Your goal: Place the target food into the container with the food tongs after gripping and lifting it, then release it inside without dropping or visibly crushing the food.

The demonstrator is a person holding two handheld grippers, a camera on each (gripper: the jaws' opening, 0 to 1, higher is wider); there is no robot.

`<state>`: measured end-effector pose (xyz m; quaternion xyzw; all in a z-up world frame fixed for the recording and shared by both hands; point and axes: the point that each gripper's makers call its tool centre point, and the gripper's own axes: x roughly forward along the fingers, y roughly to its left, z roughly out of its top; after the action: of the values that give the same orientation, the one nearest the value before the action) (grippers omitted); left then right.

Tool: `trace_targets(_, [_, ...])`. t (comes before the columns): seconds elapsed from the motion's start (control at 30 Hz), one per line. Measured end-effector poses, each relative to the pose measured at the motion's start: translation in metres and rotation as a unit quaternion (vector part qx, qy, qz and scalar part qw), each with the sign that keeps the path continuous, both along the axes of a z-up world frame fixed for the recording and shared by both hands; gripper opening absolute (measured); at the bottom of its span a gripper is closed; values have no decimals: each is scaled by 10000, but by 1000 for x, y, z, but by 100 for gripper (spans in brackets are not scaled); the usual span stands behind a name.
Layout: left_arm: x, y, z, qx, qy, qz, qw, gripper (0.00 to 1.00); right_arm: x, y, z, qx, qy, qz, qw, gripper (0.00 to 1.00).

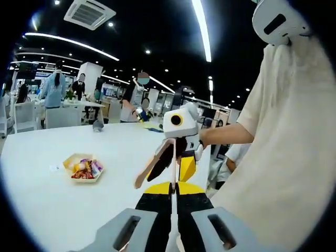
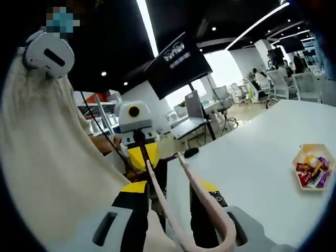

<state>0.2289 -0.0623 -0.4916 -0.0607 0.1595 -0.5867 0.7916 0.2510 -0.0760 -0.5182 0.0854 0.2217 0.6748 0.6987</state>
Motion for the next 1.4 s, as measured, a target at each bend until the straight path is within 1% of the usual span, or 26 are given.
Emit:
trace_targets(0.03, [0,0,0,-3,4,3,10000,0,2,-3,-3,-37,-4,-69,10000,30])
trace_targets(0.27, [-1,-2,-2,38,40,-34,10000,0,2,-12,-14,-262,-43,-145,9995,32])
trace_targets(0.3, [-1,-3,-2,45,42,-38,10000,0,3,-16,-18,-359,-83,-187,9991,32])
trace_targets(0.43, [-1,-3,-5,90,71,-56,9999,0,5,-24,-26,-521,-132,-276,9982,33])
trace_targets(0.73, [-1,-5,-3,51,120,-58,9999,0,-5,-41,-52,-1019,-97,-248,9944,36])
trace_targets(0.9, [-1,-5,-3,37,130,-50,9999,0,-6,-48,-58,-1102,14,-338,9933,37])
trace_targets(0.97, [-1,-5,-1,-21,144,-46,9999,0,-6,-50,-61,-1151,7,-355,9927,37])
trace_targets(1.13, [-1,-6,1,-68,157,-60,9998,0,-5,-51,-69,-1198,119,-416,9919,39])
trace_targets(1.2, [-1,-7,3,-108,167,-64,9998,0,-4,-53,-72,-1251,105,-456,9910,41])
trace_targets(1.3, [-2,-7,4,-74,146,-94,9998,0,-2,-58,-76,-1320,89,-538,9898,42])
trace_targets(1.4, [-3,-7,2,-46,160,-105,9998,0,2,-66,-69,-1344,-44,-669,9887,42])
